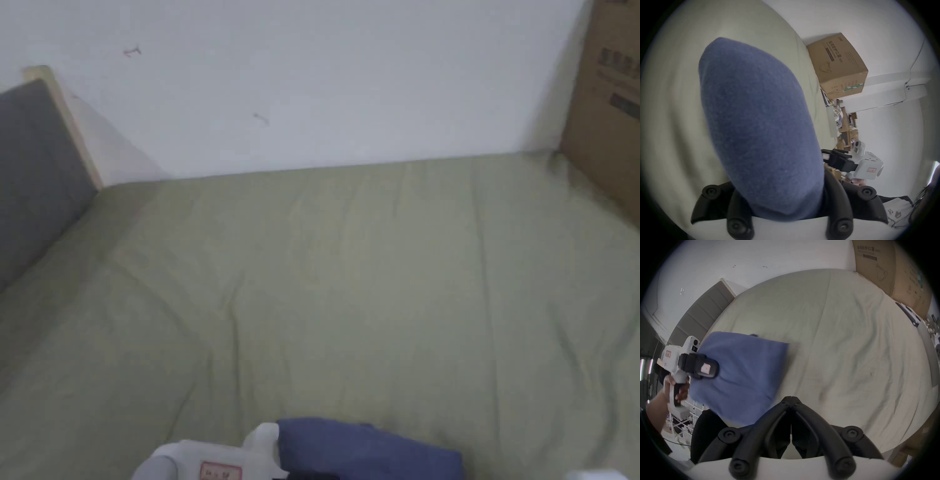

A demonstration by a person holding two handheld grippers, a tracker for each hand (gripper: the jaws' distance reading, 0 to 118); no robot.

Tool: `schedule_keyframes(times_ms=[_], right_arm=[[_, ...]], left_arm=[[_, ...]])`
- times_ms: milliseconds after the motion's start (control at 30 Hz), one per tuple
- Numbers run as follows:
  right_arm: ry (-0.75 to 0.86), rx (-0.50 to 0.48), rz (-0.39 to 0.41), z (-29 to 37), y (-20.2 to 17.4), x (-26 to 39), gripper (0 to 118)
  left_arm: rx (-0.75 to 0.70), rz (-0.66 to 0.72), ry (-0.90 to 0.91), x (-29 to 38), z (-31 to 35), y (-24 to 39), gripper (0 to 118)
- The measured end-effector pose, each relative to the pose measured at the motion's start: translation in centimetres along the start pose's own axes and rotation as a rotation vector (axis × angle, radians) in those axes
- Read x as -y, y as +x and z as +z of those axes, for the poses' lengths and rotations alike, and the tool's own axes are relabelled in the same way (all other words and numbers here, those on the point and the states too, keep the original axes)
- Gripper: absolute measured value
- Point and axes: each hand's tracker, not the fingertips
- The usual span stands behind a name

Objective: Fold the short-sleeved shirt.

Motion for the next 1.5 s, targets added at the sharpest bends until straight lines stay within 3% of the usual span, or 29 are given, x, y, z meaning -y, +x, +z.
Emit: schedule_keyframes(times_ms=[267,400,467,533,600,633,800,900,1000,1033,1067,1100,1133,1267,1367,1500], right_arm=[[-0.073,-0.055,0.099,-0.2,-5.5,0.0,0],[-0.085,-0.035,0.143,-1.3,-7.6,-0.4,0],[-0.063,0.016,0.125,-1.7,-7.9,-0.8,0],[-0.07,0.031,0.106,-2.2,-8.0,-1.4,0],[-0.072,0.034,0.089,-2.2,-8.0,-1.9,0],[-0.072,0.03,0.082,-2.1,-8.0,-2.0,0],[-0.043,0.028,0.105,-0.9,-7.8,-2.1,0],[0.006,0.054,0.096,0.0,-7.2,-1.9,0],[0.132,0.062,0.091,2.1,-6.5,-1.8,0],[0.178,0.048,0.098,2.9,-6.4,-1.7,0],[0.229,0.039,0.105,3.9,-6.3,-1.7,0],[0.276,0.033,0.107,5.0,-6.1,-1.6,0],[0.309,0.029,0.1,5.9,-5.9,-1.6,0],[0.396,0.016,0.054,9.6,-5.0,-1.6,0],[0.482,0.022,0.042,12.7,-4.5,-1.4,0],[0.719,0.034,0.093,18.7,-5.1,-0.6,0]], left_arm=[[-0.42,0.061,0.025,-3.6,17.4,-8.8,33],[-0.764,0.015,0.015,-6.2,21.6,-12.0,33],[-0.91,0.037,-0.017,-7.3,22.1,-13.4,34],[-1.051,0.01,-0.033,-8.3,22.1,-14.5,55],[-1.176,-0.021,-0.069,-8.7,21.7,-15.4,103],[-1.253,-0.042,-0.084,-8.8,21.7,-15.6,111],[-1.516,-0.086,0.085,-8.2,23.7,-14.3,111],[-1.348,-0.046,0.261,-6.9,24.7,-11.3,111],[-0.939,-0.004,0.374,-4.4,23.4,-7.0,108],[-0.818,-0.038,0.427,-3.0,22.3,-5.4,99],[-0.733,-0.083,0.468,-1.4,20.8,-3.5,79],[-0.702,-0.129,0.517,0.2,18.8,-1.4,36],[-0.689,-0.164,0.543,1.4,16.9,0.5,5],[-0.541,-0.294,0.677,7.1,11.2,8.1,0],[-0.559,-0.42,0.803,10.5,8.9,13.9,0],[-0.5,-0.507,0.993,13.0,9.7,20.3,0]])
